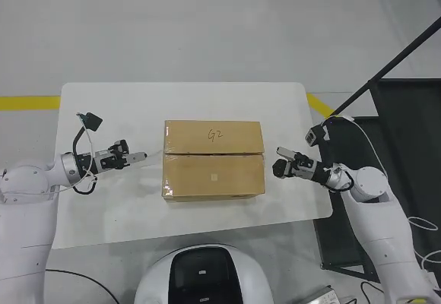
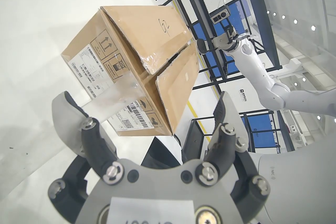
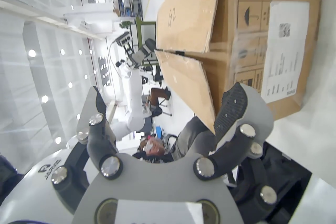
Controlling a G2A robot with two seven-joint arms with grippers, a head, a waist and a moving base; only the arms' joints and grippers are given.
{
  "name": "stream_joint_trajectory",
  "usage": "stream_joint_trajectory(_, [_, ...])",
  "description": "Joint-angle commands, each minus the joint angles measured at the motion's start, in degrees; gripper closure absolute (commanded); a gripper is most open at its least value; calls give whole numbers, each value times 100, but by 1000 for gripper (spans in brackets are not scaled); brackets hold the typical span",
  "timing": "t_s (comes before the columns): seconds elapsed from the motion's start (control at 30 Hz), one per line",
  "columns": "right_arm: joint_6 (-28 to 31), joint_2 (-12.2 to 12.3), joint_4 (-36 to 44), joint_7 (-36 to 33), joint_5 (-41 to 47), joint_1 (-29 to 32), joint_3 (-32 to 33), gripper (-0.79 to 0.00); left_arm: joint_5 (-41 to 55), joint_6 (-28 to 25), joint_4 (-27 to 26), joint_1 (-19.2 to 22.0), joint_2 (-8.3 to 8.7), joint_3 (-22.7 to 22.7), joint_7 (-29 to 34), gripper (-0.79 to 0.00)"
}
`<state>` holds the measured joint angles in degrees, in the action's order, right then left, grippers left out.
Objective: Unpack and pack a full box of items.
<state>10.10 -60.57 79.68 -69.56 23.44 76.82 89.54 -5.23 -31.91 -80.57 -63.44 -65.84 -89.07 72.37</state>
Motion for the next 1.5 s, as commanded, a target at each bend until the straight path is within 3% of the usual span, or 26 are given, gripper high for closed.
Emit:
stream_joint_trajectory(0.0, [-7,14,-122,-317,100,-133,-16,-785,0,0,0,0,0,0,0,-785])
stream_joint_trajectory(0.57, [-19,10,-95,-230,99,-167,-72,-785,0,0,0,0,0,0,0,-785])
stream_joint_trajectory(1.07, [958,-25,-873,-369,-61,-887,-644,-785,0,0,0,0,0,0,0,-785])
stream_joint_trajectory(1.47, [1175,-80,-1322,-707,127,-1284,-1135,-785,0,0,0,0,0,0,0,-785])
